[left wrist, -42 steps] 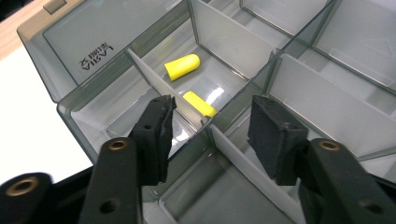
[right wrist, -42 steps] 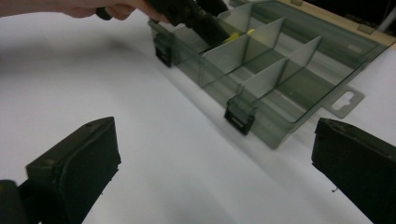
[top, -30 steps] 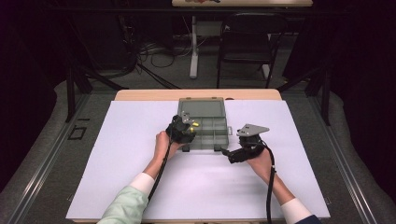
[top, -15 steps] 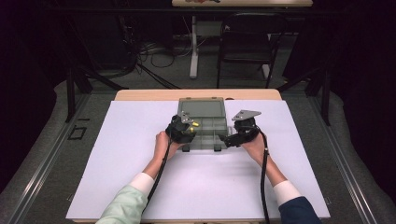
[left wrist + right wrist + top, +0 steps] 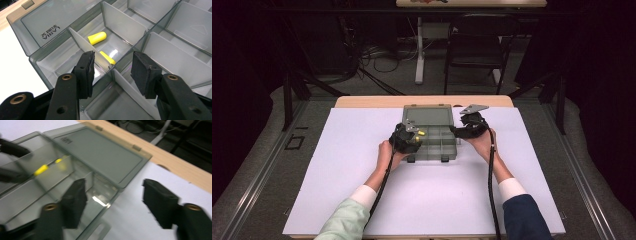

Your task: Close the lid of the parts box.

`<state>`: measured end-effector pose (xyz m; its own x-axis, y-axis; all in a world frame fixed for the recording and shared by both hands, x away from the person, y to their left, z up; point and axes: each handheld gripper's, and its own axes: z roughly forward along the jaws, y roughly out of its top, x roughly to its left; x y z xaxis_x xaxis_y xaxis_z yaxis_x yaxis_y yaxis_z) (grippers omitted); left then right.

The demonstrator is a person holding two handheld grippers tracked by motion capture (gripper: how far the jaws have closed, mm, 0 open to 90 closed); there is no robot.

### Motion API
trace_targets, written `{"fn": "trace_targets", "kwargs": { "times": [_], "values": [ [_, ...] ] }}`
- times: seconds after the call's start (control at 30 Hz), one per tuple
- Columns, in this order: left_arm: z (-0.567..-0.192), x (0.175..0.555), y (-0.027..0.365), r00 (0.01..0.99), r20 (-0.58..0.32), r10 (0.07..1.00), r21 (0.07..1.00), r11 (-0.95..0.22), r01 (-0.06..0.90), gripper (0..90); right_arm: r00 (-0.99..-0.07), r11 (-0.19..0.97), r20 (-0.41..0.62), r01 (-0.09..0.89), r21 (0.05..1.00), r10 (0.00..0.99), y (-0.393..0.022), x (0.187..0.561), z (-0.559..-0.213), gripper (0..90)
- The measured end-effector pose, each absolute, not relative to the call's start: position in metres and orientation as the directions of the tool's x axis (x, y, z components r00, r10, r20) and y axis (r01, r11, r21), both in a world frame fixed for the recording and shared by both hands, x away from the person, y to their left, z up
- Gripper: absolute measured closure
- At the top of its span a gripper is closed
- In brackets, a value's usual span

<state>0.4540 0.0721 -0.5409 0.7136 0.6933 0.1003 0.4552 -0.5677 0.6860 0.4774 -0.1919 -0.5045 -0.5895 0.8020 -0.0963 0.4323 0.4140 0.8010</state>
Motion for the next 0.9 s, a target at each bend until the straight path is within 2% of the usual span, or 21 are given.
{"fn": "trace_targets", "kwargs": {
  "times": [0.1,0.17,0.27,0.7,0.9],
  "values": [
    [-0.541,0.454,0.072,0.714,0.100,0.693,0.686,-0.568,0.455,53.0,-0.568,0.401,-0.083,0.461,0.792,0.819,-0.193,0.488,-0.508,68.6],
    [-0.541,0.454,0.072,0.715,0.098,0.692,0.686,-0.568,0.455,53.0,-0.548,0.396,-0.091,0.469,0.789,0.831,-0.193,0.495,-0.511,79.2],
    [-0.541,0.454,0.072,0.715,0.098,0.692,0.686,-0.567,0.456,53.0,-0.522,0.382,-0.080,0.503,0.776,0.849,-0.194,0.505,-0.518,89.2],
    [-0.541,0.455,0.073,0.718,0.096,0.689,0.687,-0.568,0.453,53.2,-0.532,0.471,-0.136,0.569,0.674,0.836,-0.183,0.525,-0.552,90.0],
    [-0.541,0.456,0.075,0.729,0.090,0.678,0.690,-0.571,0.445,53.8,-0.542,0.460,-0.103,0.580,0.672,0.834,-0.185,0.529,-0.554,90.0]
  ]
}}
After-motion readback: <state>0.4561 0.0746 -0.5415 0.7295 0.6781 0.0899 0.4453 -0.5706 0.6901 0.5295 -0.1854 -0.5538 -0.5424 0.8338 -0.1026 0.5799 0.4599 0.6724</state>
